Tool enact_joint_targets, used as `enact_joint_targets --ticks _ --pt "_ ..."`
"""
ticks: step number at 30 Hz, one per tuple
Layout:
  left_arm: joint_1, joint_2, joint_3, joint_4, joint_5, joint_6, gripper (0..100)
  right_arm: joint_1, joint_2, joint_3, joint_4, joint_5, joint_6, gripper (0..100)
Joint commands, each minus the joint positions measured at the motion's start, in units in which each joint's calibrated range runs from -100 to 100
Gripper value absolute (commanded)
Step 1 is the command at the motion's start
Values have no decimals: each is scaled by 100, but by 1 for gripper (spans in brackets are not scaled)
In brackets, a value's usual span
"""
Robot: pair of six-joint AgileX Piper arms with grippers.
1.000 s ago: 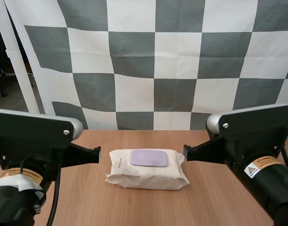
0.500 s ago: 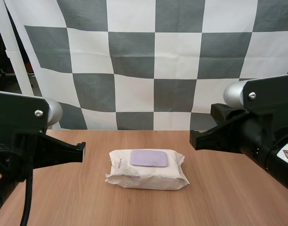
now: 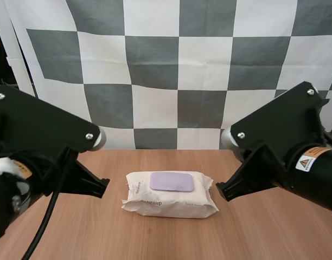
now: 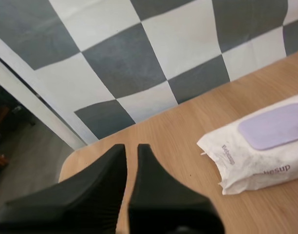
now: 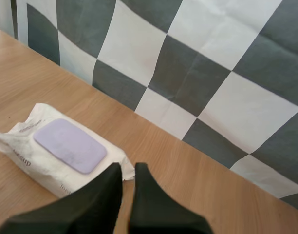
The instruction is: Open the wet wipes lid
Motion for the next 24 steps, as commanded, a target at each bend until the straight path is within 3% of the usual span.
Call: enact_joint_targets --ticks 1,2,4,5,8,15,24 --pt "1 746 5 -177 110 156 57 -4 249 -7 -27 281 -9 82" --pt "1 890 5 -241 164 183 68 -4 361 -7 -81 387 -20 99" --pt "1 1219 5 -401 350 339 97 -4 542 -7 -211 530 -28 100" --pt "1 1332 5 -489 404 449 100 -4 633 -7 -262 547 -28 100" --pt "1 1642 254 -782 282 882 100 -4 806 -7 -281 547 -97 100" --pt "1 2272 1383 -1019 -1332 1480 100 -4 965 -7 -212 532 -249 100" --pt "1 3626 1672 -2141 -2090 3217 100 -4 1070 -7 -212 515 -277 100"
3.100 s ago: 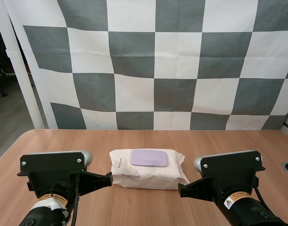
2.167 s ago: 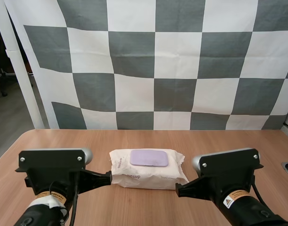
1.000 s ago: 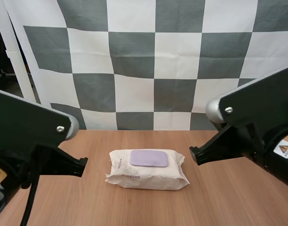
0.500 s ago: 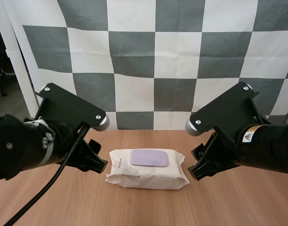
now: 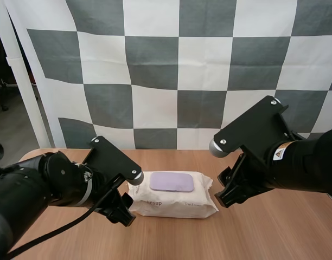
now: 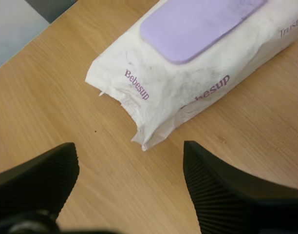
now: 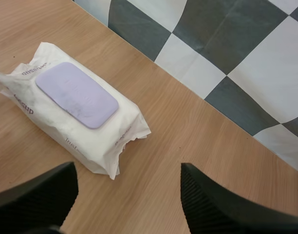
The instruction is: Open the wet wipes lid
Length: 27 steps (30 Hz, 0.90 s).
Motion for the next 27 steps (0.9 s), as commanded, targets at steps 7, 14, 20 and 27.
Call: enact_joint_targets --ticks 7,14,20,27 --pt "1 1797 5 -1499 -849 2266 100 -4 188 -7 -27 97 -73 100" --pt "1 2517 5 -3117 -793 3856 100 -4 426 -7 -29 276 -101 100" --pt "1 2965 5 -4431 -398 4962 100 -4 578 -7 -29 437 -101 100" --pt "1 3628 5 -5463 -222 5810 100 -4 578 -7 1 837 -101 100"
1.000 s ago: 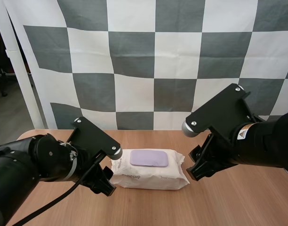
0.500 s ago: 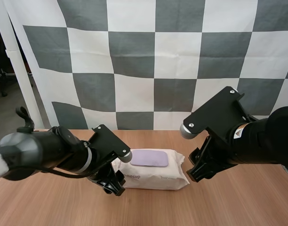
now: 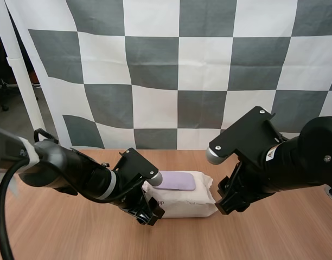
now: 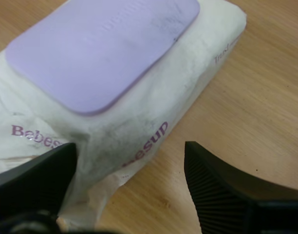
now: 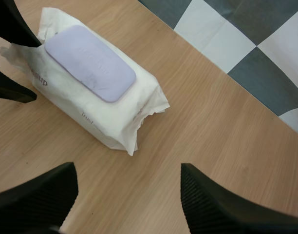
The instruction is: Open the wet wipes lid
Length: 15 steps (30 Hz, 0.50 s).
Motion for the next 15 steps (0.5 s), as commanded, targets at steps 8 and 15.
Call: enact_joint_targets --ticks 8,15 --pt "1 836 -142 -1441 92 1618 0 -4 1 -7 423 159 -67 100" --pt "1 879 -142 -1403 375 1618 0 -4 1 5 1050 229 -1165 100"
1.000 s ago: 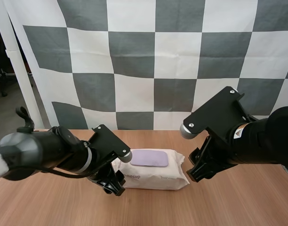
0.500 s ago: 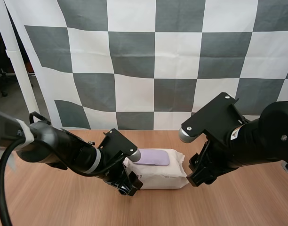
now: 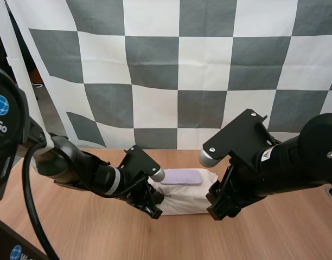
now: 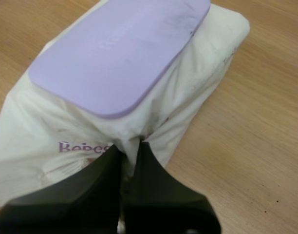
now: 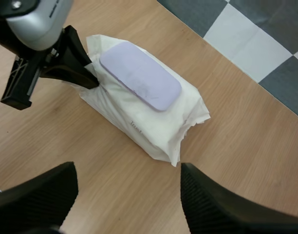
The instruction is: Open the wet wipes lid
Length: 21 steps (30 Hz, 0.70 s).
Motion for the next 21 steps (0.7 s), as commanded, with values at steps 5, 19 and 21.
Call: enact_joint_targets --ticks 5,19,21 --pt "1 -2 -6 191 503 97 0 -4 353 5 766 -56 -1919 100" --pt "1 -2 -6 401 708 97 0 -4 1621 5 693 -2465 -3680 100" --pt "1 -2 -6 401 708 97 0 -4 1950 5 693 -2693 -3680 100"
